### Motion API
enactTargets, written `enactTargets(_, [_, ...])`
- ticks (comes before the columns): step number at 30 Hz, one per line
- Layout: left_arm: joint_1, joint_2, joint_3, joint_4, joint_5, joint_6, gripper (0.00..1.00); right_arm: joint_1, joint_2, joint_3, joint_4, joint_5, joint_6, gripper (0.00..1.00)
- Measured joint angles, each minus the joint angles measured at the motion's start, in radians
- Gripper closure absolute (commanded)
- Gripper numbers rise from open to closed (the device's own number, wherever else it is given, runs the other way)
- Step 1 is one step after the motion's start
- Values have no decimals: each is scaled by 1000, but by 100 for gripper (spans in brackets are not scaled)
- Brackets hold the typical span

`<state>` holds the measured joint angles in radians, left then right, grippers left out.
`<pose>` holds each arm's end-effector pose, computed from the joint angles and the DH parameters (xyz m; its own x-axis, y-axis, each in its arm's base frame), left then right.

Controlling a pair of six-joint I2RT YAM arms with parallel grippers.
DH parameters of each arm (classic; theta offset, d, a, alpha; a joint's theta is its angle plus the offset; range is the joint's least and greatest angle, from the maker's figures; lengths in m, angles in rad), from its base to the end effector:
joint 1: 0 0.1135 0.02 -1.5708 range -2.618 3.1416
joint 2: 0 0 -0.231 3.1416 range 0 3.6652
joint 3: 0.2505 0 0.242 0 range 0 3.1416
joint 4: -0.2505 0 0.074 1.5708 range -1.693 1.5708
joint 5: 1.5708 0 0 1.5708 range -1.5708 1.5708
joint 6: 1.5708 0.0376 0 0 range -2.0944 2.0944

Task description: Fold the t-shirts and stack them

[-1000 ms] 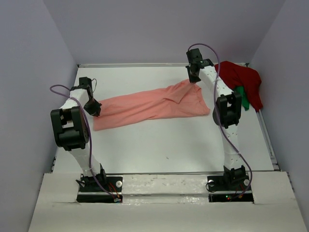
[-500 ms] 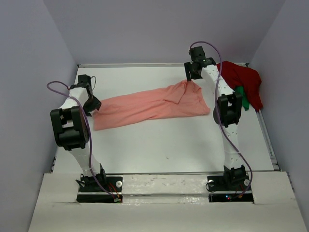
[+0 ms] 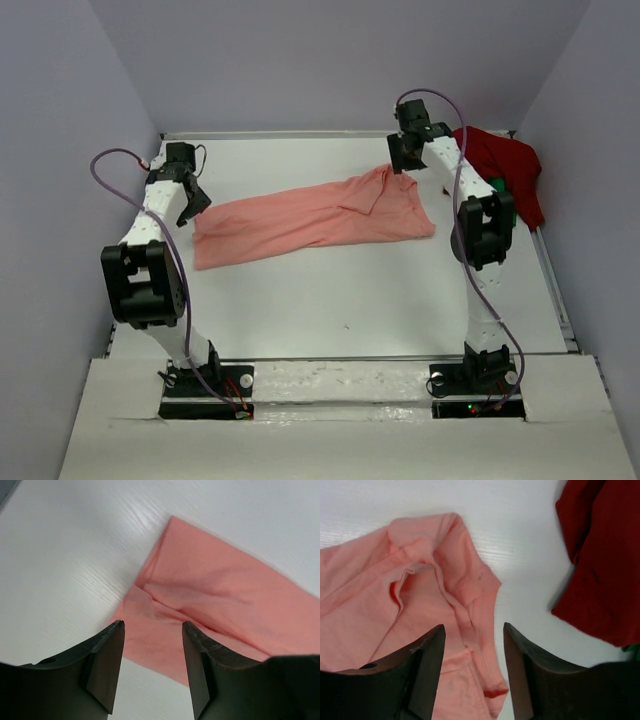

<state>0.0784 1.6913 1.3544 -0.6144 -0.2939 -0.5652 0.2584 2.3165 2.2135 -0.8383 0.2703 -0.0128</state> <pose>0.3508 0.0385 0.2324 -0.5555 -0.5578 -0.6166 -0.6396 0.7605 -0.1118 0.4676 0.1132 0.2297 -0.7802 -0.2190 -0.5859 -0.1043 0.9691 -0.2234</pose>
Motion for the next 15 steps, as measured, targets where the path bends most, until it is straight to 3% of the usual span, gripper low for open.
enactTargets(1, [-21,-23,-7,0,-2,1,41,3,-40,-51,10,-1,1,57])
enactTargets(2, [-53,-56,-14,-1,-2,2,41,5,-75,-89,13,-2,3,81])
enactTargets(3, [-84,-84,-20,-1,0,3,42,9,-90,-103,13,-1,7,96])
enactTargets(4, [-114,-101,-20,-3,1,4,42,14,-121,-127,16,-2,8,100])
enactTargets(9, [-251,-175,-76,35,71,-3,44,40,-196,-200,53,-45,56,100])
enactTargets(15, [-239,-81,-111,19,79,-15,46,93,-209,-295,84,-129,109,100])
